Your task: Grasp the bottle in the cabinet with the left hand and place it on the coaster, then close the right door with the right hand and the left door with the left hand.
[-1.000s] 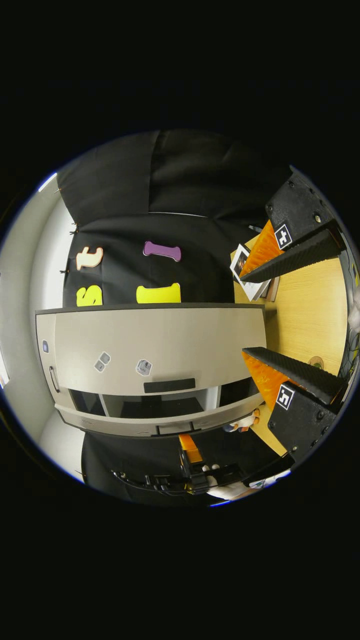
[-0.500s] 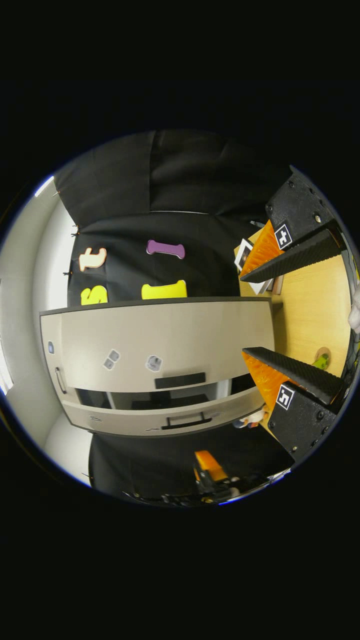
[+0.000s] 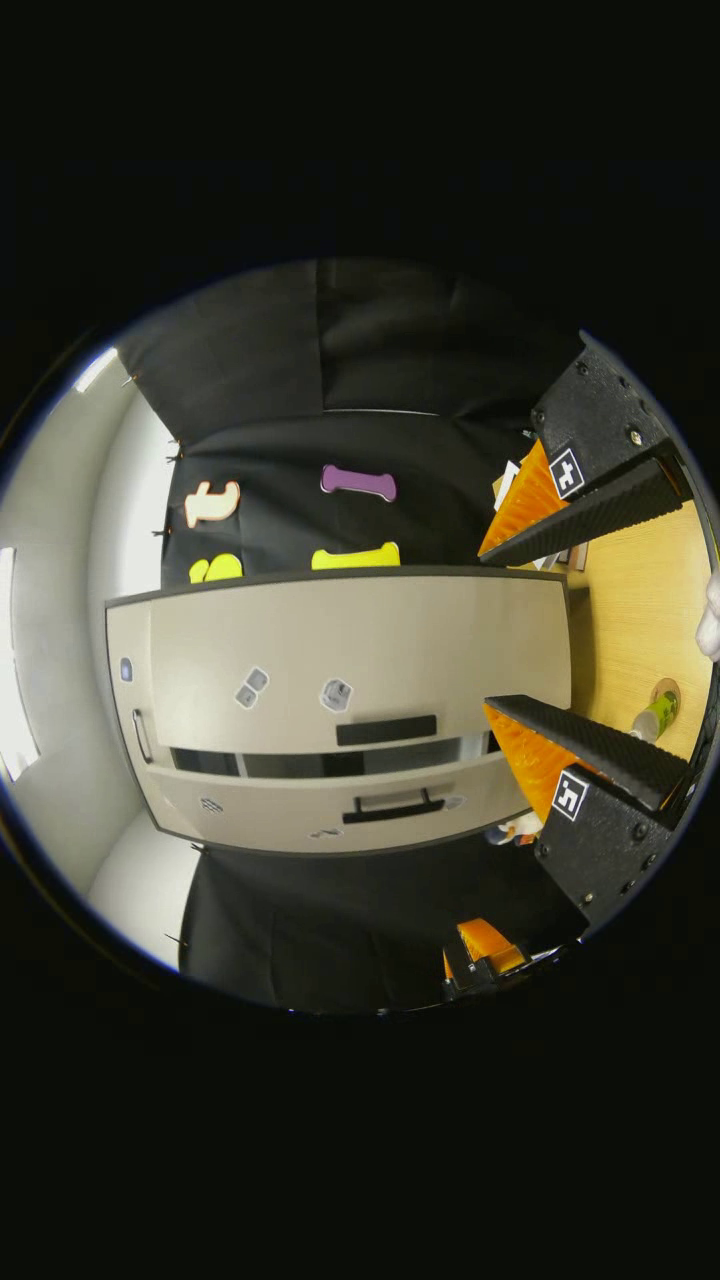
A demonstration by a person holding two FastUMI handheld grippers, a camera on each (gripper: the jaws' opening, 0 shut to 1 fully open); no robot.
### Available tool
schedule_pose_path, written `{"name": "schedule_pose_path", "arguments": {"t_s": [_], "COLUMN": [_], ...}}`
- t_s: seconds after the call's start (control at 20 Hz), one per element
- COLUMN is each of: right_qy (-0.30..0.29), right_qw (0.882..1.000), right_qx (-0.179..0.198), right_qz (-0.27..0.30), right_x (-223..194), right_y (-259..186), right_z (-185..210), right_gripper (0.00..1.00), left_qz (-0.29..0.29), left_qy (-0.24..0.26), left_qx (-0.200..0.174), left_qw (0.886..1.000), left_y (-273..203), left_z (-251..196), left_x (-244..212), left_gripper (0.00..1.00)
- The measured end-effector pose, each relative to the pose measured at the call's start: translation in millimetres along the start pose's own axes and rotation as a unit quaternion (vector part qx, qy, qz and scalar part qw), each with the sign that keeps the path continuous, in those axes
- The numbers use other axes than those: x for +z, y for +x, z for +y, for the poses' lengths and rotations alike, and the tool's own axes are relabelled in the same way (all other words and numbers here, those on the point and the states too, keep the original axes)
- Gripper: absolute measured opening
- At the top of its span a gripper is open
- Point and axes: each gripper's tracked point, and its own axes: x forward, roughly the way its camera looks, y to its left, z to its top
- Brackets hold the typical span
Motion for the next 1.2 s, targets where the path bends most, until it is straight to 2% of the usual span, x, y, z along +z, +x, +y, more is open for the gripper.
{"name": "schedule_pose_path", "arguments": {"t_s": [0.25, 1.2], "right_qy": [-0.005, -0.013], "right_qw": [1.0, 1.0], "right_qx": [0.01, 0.009], "right_qz": [0.006, -0.004], "right_x": [-6, 2], "right_y": [1, 15], "right_z": [9, 8], "right_gripper": [0.82, 0.82], "left_qz": [-0.001, 0.005], "left_qy": [-0.007, -0.021], "left_qx": [-0.011, -0.028], "left_qw": [1.0, 0.999], "left_y": [9, 35], "left_z": [-13, -29], "left_x": [4, 9], "left_gripper": [0.96, 0.96]}}
